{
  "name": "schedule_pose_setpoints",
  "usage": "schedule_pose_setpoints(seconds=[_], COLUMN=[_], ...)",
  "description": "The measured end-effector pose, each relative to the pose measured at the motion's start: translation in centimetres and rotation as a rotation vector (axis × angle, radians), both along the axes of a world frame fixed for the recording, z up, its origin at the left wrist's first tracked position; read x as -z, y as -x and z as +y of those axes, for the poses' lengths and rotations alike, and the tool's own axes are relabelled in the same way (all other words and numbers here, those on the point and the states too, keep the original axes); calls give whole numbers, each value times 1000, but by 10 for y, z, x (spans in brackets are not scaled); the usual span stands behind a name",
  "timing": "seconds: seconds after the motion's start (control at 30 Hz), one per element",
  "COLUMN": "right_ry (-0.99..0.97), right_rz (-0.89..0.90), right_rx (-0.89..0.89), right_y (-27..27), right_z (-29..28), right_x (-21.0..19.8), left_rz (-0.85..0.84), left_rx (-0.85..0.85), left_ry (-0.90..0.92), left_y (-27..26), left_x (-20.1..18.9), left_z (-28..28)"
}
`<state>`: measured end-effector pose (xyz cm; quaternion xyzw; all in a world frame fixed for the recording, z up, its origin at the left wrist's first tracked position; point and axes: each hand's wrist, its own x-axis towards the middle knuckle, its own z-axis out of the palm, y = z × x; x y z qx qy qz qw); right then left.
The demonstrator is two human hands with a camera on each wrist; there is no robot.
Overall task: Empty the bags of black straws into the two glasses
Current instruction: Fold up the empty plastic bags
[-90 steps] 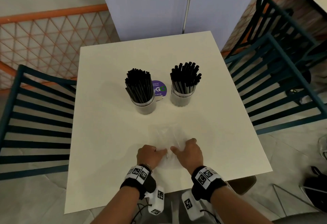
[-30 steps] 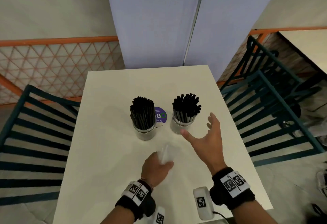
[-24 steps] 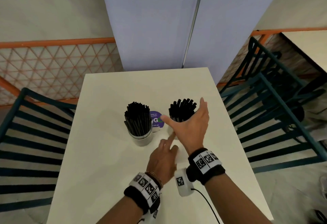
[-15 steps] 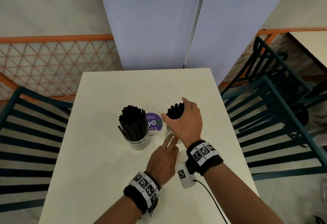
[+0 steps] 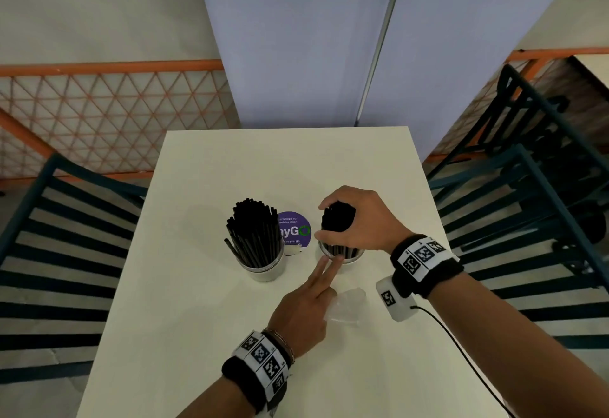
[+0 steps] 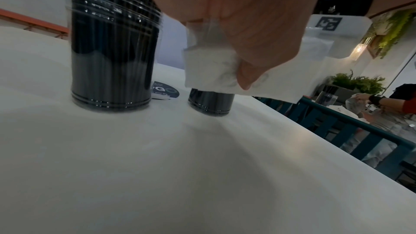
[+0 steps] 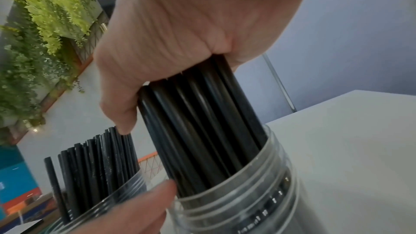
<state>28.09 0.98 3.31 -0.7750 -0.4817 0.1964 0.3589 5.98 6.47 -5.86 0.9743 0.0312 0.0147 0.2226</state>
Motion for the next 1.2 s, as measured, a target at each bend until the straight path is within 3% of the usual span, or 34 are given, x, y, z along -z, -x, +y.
schedule_pose_setpoints(seconds=[0.23, 0.53, 0.73, 1.03, 1.2], right_ry=[1, 166, 207, 220, 191], right_rz=[122, 327, 361, 360, 402], right_rx=[-47, -186, -237, -229, -118], right_y=[-7, -27, -34, -39, -43], right_z=[2, 1, 1, -1, -17], right_x=[-5, -14, -17, -22, -43], left_rz=[-9, -16, -3, 20, -16], left_rx=[-18, -42, -52, -78, -64], left_ry=[49, 55, 61, 123, 108], left_y=[-1, 0, 2, 1, 10], left_x=[8, 5, 2, -11, -14], left_z=[1, 0, -2, -10, -16])
